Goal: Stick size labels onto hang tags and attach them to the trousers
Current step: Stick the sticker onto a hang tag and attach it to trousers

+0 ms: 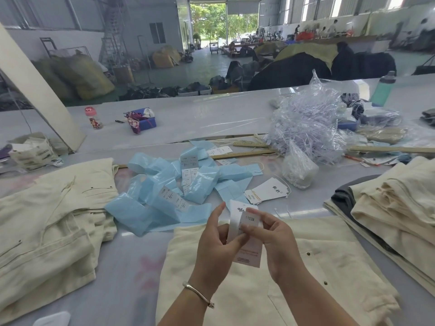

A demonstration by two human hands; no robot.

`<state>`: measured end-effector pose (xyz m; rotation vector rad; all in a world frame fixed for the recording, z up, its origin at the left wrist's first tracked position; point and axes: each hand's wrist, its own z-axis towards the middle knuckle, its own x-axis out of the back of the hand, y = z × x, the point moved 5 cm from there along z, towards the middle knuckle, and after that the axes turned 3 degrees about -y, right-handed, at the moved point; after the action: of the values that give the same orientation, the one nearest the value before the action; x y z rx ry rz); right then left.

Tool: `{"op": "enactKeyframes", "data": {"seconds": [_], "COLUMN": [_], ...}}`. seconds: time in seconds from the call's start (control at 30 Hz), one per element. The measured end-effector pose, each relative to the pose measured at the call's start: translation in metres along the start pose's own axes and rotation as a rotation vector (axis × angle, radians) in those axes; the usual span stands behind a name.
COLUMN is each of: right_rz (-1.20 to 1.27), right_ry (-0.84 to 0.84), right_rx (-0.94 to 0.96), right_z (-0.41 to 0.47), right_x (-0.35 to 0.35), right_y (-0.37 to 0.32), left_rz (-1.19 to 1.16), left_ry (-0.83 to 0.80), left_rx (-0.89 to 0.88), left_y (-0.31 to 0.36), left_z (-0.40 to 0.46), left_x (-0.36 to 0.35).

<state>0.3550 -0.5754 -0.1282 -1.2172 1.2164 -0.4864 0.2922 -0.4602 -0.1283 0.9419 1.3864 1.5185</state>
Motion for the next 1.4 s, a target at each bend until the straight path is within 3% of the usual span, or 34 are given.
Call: {"op": "enactKeyframes", "data": {"seconds": [0.17, 0.43, 0.6, 0.73, 0.93, 1.0, 1.07, 1.13, 1.23, 1.3, 1.4], "right_rz": [-0.144, -0.128, -0.216, -0.252, -0.354, -0.411, -0.456, -0.638, -1.24, -1.421, -1.502], "right_ry": [0.029, 0.064, 0.044, -0.082, -0.04, -0.087, -0.023, 0.208, 0.526, 0.512, 0.429], "right_rx": [0.059, 0.07, 0.04, -0.022, -0.032, -0.06, -0.027, 0.008, -0.085, -0.183, -0.325], "right_z": [0.003, 0.019, 0.026, 0.031, 0.051, 0.06, 0.076, 0.101, 0.134, 0.159, 0.189], "right_x": [0.002, 0.008, 0.018, 0.037, 0.067, 0.071, 0.086, 0.12, 0.169, 0.187, 0.195], "right_y": [-0.009, -0.017, -0.006, -0.008, -0.006, 0.001, 0.001, -0.003, -0.01, -0.002, 0.015], "left_rz": [0.04, 0.066, 0.007, -0.02, -0.062, -0.072, -0.043, -0.017, 0.025, 0.038, 0.013], "left_ry": [0.003, -0.075, -0.077, -0.065, -0.129, -0.092, -0.052, -0.058, -0.019, 0.032, 0.073], "left_rx": [0.002, 0.001, 0.084, 0.141, 0.314, 0.367, 0.403, 0.411, 0.397, 0.401, 0.415], "left_y": [0.0, -0.001, -0.013, -0.024, -0.05, -0.061, -0.069, -0.075, -0.081, -0.086, -0.089], "left_z": [0.002, 0.002, 0.005, 0.015, 0.037, 0.048, 0.058, 0.065, 0.074, 0.078, 0.084], "left_x": [0.001, -0.005, -0.01, -0.013, -0.032, -0.036, -0.036, -0.036, -0.032, -0.029, -0.025]}}
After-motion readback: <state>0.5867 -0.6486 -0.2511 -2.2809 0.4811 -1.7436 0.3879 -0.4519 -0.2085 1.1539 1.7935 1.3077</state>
